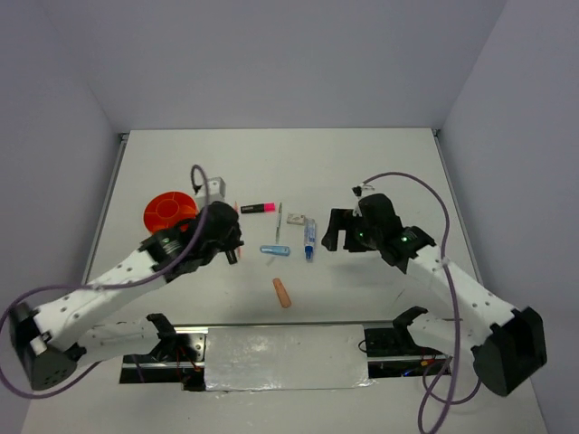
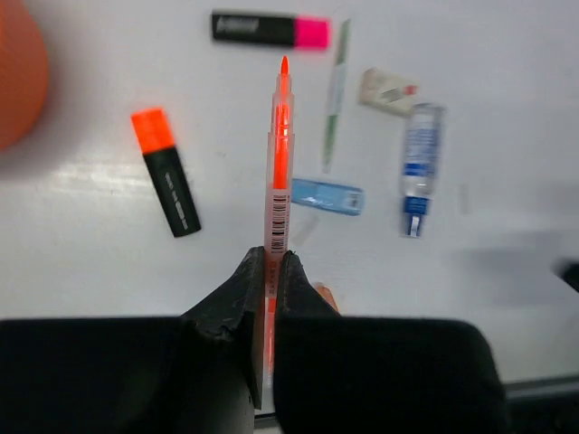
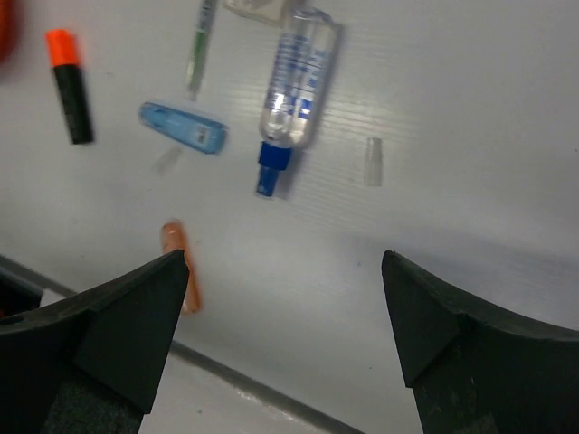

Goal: Sort the stationery into containers
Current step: Pick up the pen from the center of the board, then close the pen cap on the pen.

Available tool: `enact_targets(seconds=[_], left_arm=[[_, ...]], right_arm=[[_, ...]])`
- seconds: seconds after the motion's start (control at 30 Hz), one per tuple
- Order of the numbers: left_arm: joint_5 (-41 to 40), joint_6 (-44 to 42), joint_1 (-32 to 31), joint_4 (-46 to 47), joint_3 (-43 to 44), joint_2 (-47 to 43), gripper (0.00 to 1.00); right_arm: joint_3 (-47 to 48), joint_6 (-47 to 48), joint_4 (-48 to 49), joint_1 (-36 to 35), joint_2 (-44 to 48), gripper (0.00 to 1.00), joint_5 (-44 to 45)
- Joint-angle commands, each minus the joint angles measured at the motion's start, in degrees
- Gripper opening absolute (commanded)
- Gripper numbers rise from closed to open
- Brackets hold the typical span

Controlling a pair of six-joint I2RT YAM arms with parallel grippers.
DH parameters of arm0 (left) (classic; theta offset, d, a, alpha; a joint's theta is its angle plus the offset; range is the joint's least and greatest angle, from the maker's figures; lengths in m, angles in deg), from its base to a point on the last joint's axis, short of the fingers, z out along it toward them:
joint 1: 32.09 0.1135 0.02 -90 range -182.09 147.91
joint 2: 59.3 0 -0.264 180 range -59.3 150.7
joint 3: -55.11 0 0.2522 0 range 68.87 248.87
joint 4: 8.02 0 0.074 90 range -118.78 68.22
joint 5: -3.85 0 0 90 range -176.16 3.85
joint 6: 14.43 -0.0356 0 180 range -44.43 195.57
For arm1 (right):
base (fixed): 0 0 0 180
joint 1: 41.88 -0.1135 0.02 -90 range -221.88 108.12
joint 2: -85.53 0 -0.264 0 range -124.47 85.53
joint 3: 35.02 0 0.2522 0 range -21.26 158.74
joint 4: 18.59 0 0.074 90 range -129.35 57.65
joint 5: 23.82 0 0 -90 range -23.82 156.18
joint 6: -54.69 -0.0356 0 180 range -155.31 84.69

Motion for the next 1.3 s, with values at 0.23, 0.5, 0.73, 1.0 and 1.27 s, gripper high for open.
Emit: enact_targets(seconds=[0.23,0.5,0.73,1.0,1.27], left_arm=[[6.49,-24.73,0.0,-5.72,6.13,-27.58,0.0],[9.94,-31.51,0.0,-7.41,2.8,-37.25,0.0],[12.39,-32.21,0.0,-4.16,-3.01,-41.92,0.0],[11.25,-31.69,0.0,-4.07,-3.45,-40.77,0.0],[11.17,-31.6,0.0,-3.98,-3.63,-41.56,0.0]], right_arm=[[2.7,1.36,5.47,-1.81,-18.99,0.8,11.28],[5.24,4.35,7.14,-1.81,-29.11,0.65,10.66],[8.14,6.38,6.08,-1.9,-34.04,0.59,11.45],[8.76,5.76,4.76,-3.39,-36.33,0.54,14.7],[10.26,5.85,4.41,-4.36,-39.58,0.49,14.79]])
